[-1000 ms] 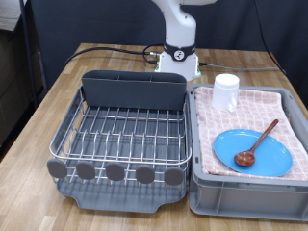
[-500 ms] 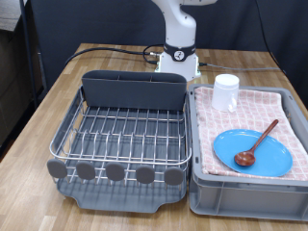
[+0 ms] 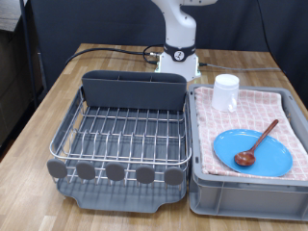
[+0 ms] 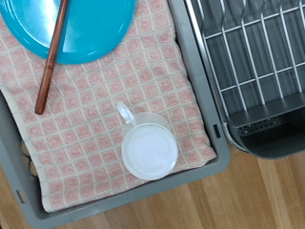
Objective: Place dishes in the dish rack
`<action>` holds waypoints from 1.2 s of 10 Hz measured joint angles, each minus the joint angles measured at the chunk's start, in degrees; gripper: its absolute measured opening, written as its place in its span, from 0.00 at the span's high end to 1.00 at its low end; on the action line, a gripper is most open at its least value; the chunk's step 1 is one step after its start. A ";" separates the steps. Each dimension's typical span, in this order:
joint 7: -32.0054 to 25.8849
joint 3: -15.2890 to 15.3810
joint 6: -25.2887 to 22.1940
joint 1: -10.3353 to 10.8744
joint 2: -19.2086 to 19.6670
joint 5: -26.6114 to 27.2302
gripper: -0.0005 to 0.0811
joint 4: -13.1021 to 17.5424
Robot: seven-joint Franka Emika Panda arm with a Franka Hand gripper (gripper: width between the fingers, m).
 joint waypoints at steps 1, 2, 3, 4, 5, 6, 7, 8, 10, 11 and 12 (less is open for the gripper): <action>3.02 1.36 0.03 0.00 2.13 -0.30 0.01 1.76; 6.46 2.56 0.55 0.01 4.05 -0.37 0.01 3.35; 9.54 3.68 0.88 0.01 5.76 -0.82 0.01 4.80; 11.42 4.70 0.92 0.02 7.24 -1.70 0.01 6.00; 11.77 5.32 1.81 0.04 8.36 -1.89 0.01 6.47; 11.75 5.56 3.17 0.06 9.19 -1.88 0.01 6.36; 11.33 5.68 5.15 0.10 9.95 -1.84 0.01 5.79; 10.86 5.76 8.55 0.13 10.52 -1.81 0.01 4.29; 10.51 5.89 18.63 0.29 11.12 -1.72 0.01 -1.05; 10.55 6.16 22.44 0.36 11.58 -1.68 0.01 -3.64; 10.86 6.70 25.17 0.38 12.30 -1.79 0.01 -5.67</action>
